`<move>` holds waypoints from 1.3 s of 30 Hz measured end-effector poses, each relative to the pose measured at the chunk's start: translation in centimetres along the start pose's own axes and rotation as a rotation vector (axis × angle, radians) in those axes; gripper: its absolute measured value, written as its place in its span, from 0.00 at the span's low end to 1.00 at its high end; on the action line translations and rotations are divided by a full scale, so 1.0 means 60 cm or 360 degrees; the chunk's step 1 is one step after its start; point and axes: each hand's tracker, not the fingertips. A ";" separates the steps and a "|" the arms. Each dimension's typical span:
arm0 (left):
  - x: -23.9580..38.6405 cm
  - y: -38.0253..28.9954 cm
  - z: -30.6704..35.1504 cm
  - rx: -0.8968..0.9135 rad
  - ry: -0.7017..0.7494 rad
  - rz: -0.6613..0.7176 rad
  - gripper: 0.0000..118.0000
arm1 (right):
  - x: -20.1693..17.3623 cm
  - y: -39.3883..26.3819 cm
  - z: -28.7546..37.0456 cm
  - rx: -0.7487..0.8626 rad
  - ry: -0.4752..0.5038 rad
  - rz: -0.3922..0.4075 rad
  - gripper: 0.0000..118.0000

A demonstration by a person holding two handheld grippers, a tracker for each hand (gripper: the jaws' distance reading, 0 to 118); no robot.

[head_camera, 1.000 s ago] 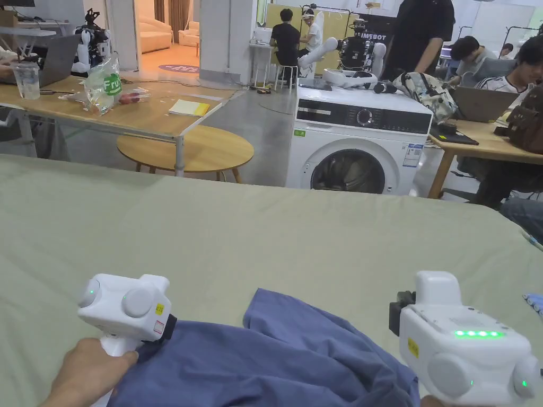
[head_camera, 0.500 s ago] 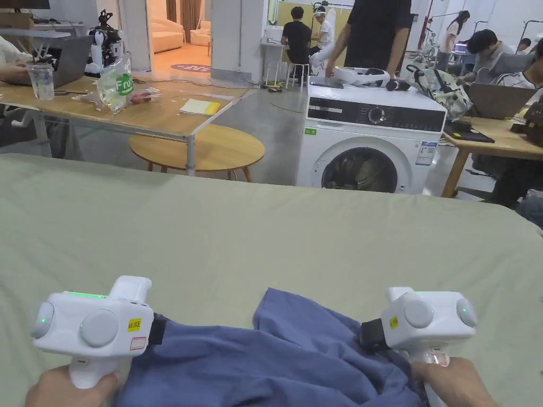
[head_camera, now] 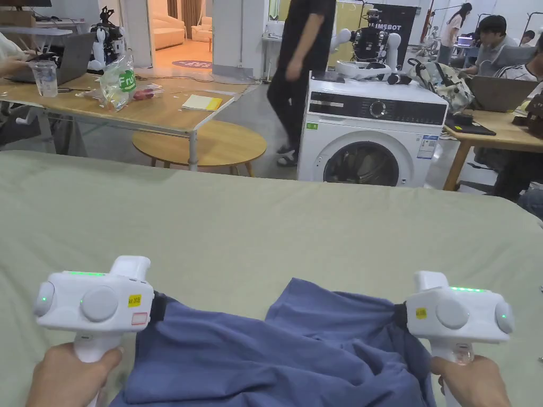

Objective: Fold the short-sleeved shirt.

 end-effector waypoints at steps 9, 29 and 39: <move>-0.027 0.104 0.128 0.0286 0.0045 0.0029 0.00 | 0.051 0.075 0.161 0.0368 -0.0156 -0.0002 0.00; -0.020 0.385 0.364 0.0671 0.0195 -0.0048 0.00 | 0.003 0.320 0.438 0.0938 -0.0326 0.0063 0.00; -0.021 0.557 0.427 0.0826 0.0220 -0.0062 0.00 | 0.006 0.505 0.488 0.1104 -0.0395 0.0046 0.00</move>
